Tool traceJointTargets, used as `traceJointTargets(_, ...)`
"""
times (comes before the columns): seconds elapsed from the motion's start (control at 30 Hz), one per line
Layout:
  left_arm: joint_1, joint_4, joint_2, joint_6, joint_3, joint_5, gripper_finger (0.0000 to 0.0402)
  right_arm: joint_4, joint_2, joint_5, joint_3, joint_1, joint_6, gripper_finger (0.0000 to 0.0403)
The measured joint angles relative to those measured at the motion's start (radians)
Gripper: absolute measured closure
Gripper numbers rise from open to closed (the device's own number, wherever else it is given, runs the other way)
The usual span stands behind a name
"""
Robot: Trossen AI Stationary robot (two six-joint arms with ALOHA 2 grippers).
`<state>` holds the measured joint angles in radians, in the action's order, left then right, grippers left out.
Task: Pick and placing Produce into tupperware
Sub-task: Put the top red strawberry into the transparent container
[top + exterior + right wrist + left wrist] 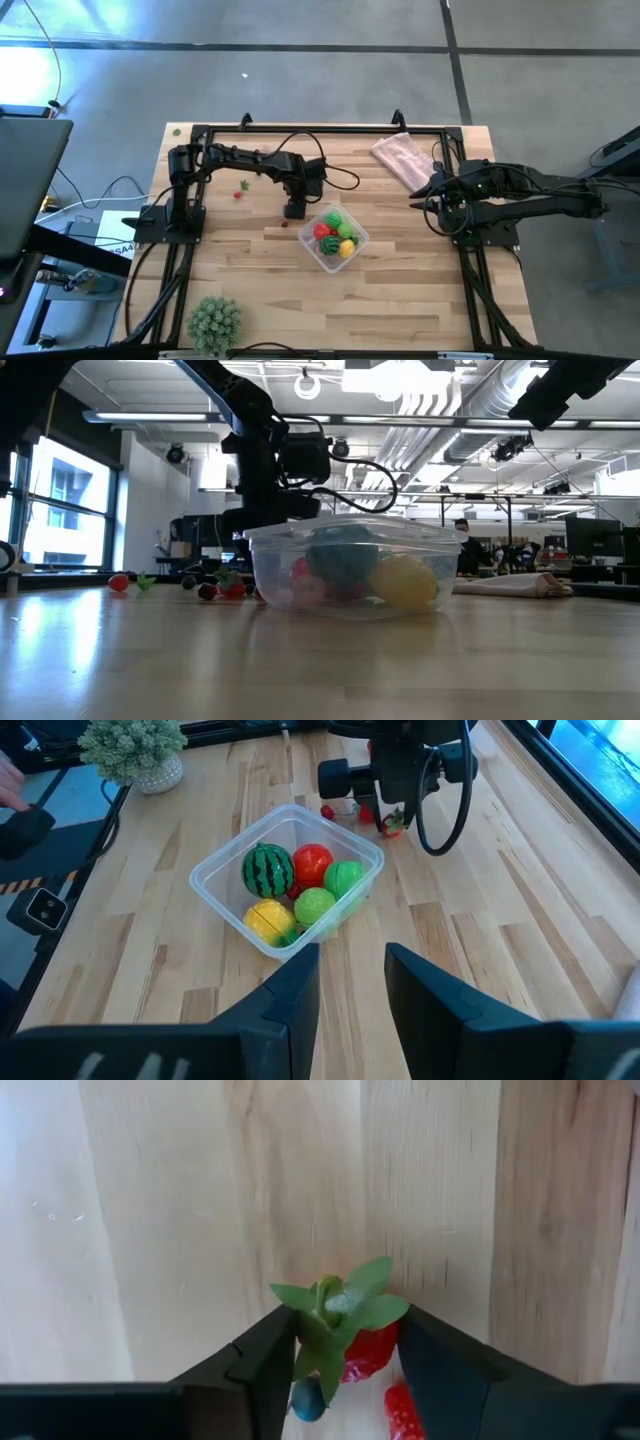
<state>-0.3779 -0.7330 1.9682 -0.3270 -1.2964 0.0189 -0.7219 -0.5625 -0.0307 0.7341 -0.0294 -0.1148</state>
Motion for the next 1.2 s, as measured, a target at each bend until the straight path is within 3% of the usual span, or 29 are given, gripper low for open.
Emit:
traceJointTargets(0.23,0.0,0.001,-0.001,0.044,0.0,0.0,0.0264,0.0,0.0,0.0,0.0,0.0,0.0,0.0297)
traceJointTargets(0.53,0.0,-0.044,-0.001,0.089,-0.048,0.0,0.026,0.0,0.0,0.0,0.0,0.0,0.0,0.0297)
traceJointTargets(1.0,0.0,-0.252,-0.001,0.097,-0.373,0.004,0.0264,0.0,0.0,0.0,0.0,0.0,0.0,0.0297)
traceJointTargets(1.2,0.021,-0.265,-0.001,0.128,-0.544,0.121,0.0264,0.0,0.0,0.0,0.0,0.0,0.0,0.0297)
